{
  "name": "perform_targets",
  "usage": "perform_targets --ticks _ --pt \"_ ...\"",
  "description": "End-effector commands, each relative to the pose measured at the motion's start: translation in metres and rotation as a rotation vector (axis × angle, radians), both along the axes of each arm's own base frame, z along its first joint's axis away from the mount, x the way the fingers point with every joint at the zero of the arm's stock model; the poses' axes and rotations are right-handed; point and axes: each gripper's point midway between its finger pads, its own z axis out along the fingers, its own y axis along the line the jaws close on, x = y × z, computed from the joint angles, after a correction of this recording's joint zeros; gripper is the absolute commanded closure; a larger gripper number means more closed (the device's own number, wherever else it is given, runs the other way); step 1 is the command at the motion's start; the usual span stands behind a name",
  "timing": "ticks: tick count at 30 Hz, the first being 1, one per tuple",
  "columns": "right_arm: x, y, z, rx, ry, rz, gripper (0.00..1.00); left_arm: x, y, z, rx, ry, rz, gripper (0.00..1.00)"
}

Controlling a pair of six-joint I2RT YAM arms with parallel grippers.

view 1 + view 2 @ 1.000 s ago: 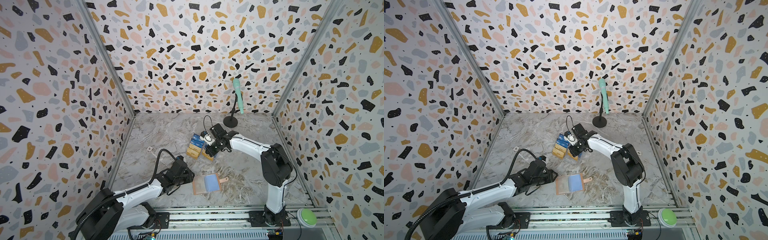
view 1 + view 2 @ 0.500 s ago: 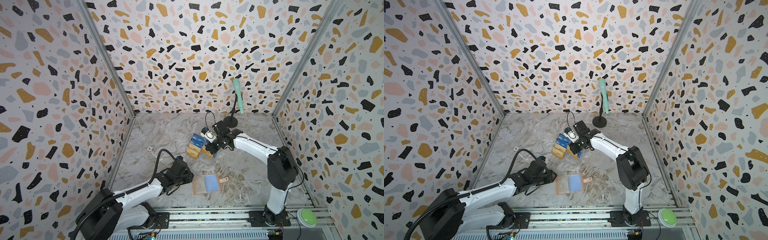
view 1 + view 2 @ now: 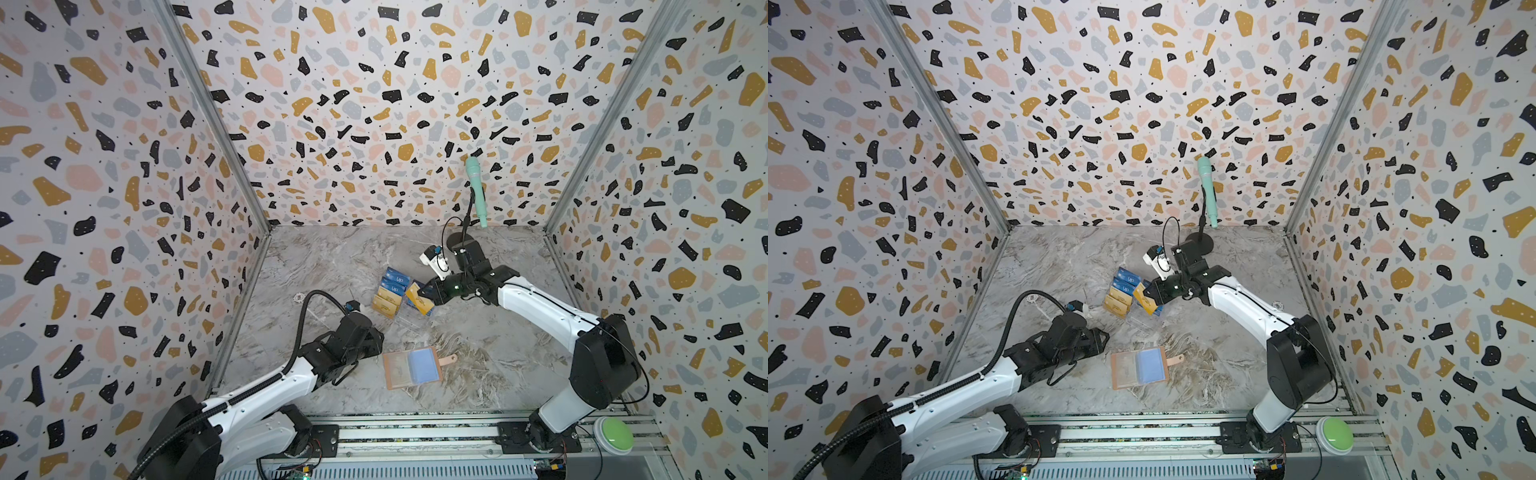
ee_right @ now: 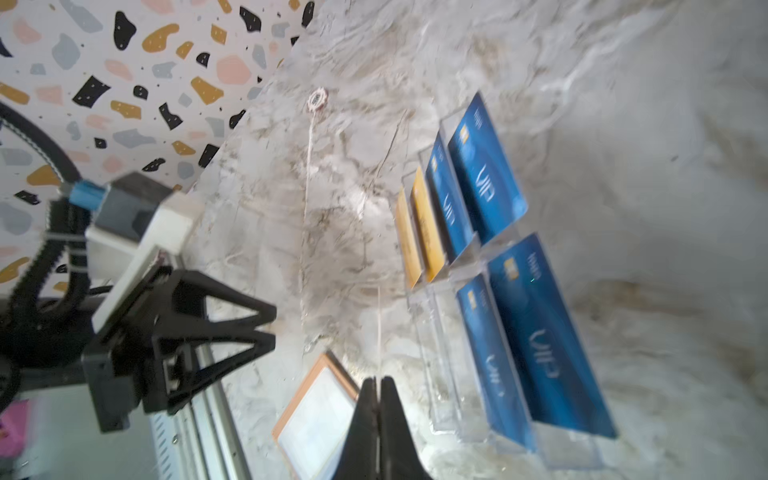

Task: Put the credit cards into the card holder

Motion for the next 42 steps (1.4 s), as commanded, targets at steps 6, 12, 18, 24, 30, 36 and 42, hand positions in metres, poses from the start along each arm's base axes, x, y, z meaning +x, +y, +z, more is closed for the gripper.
perform_targets --ticks 6,12,18,24,30,36,42 --pt "-0.074 -0.008 -0.016 0.135 0.212 -0.007 1.00 0.004 -0.017 0.010 -0.074 -0.028 -0.047 0.61" --pt "-0.111 -0.004 -0.058 0.145 0.353 -0.003 1.00 -0.019 -0.048 0.001 -0.121 0.009 -0.176 0.63" --pt "-0.122 0.003 -0.084 0.116 0.418 -0.017 1.00 -0.029 -0.062 -0.019 -0.140 0.068 -0.190 0.68" --pt "-0.122 0.002 -0.108 0.079 0.487 -0.051 1.00 -0.043 -0.054 -0.050 -0.138 0.138 -0.156 0.74" --pt "-0.122 -0.007 -0.121 0.052 0.516 -0.091 1.00 -0.044 -0.058 -0.053 -0.145 0.136 -0.176 0.75" --pt "-0.122 -0.013 -0.126 0.038 0.532 -0.110 1.00 -0.043 -0.068 -0.048 -0.164 0.133 -0.214 0.75" --pt "-0.121 -0.014 -0.129 0.035 0.538 -0.119 1.00 -0.042 -0.069 -0.051 -0.155 0.132 -0.223 0.74"
